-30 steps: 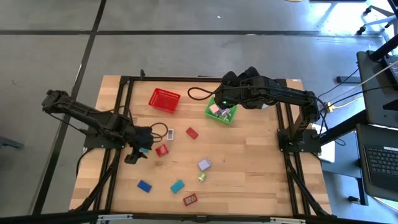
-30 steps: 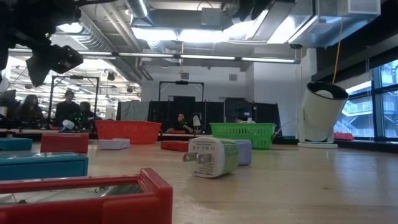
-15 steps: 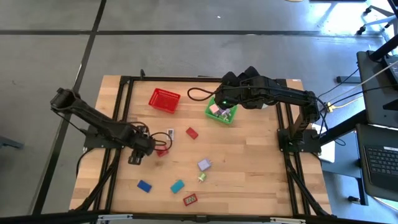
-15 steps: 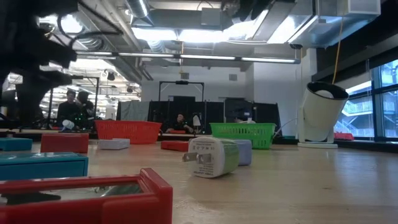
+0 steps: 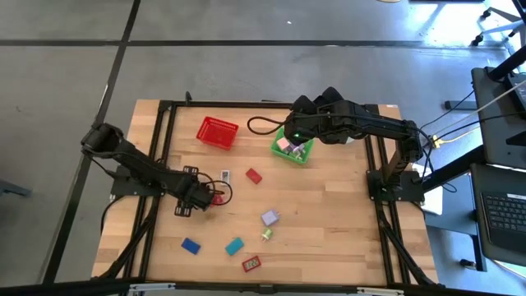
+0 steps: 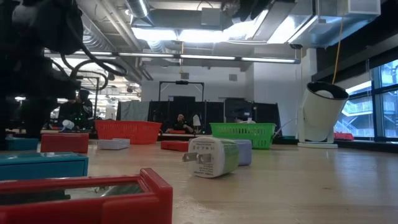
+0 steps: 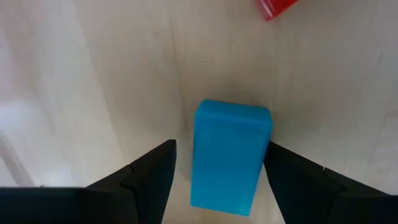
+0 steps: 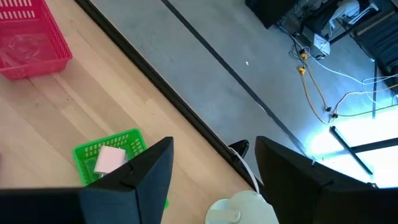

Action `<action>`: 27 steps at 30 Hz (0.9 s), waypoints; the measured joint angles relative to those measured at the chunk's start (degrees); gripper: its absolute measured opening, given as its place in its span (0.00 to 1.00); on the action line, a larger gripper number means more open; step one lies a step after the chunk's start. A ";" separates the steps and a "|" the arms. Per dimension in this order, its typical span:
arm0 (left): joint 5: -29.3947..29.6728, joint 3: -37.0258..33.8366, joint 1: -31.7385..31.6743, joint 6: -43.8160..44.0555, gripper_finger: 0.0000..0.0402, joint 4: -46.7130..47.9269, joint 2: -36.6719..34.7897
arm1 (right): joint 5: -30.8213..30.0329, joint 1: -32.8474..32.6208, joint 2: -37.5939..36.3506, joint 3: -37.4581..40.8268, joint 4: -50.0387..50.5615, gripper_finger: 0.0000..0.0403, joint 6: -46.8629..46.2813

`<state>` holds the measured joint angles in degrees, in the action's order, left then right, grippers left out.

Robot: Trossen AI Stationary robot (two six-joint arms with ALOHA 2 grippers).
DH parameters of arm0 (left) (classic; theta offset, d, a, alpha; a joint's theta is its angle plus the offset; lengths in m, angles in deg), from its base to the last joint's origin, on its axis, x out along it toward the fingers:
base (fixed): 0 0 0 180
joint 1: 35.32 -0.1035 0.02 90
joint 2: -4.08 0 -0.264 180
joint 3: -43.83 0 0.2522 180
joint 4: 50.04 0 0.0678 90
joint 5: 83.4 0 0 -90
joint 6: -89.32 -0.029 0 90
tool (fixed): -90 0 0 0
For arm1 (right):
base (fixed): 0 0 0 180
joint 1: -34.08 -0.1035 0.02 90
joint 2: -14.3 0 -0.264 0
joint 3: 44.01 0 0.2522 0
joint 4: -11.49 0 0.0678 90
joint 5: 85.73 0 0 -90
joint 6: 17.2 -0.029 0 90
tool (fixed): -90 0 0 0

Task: Pick & Place Office items
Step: Put the top light blue digital clock into the red bin

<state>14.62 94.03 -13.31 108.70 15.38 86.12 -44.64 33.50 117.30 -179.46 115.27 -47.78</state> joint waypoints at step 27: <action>9.21 14.44 -14.94 -4.84 0.37 -9.41 -13.36 | -0.15 0.00 0.00 0.00 -0.42 0.57 0.59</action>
<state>23.83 108.48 -28.25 103.86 5.97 72.76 -44.79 33.50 117.30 -179.46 114.85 -47.19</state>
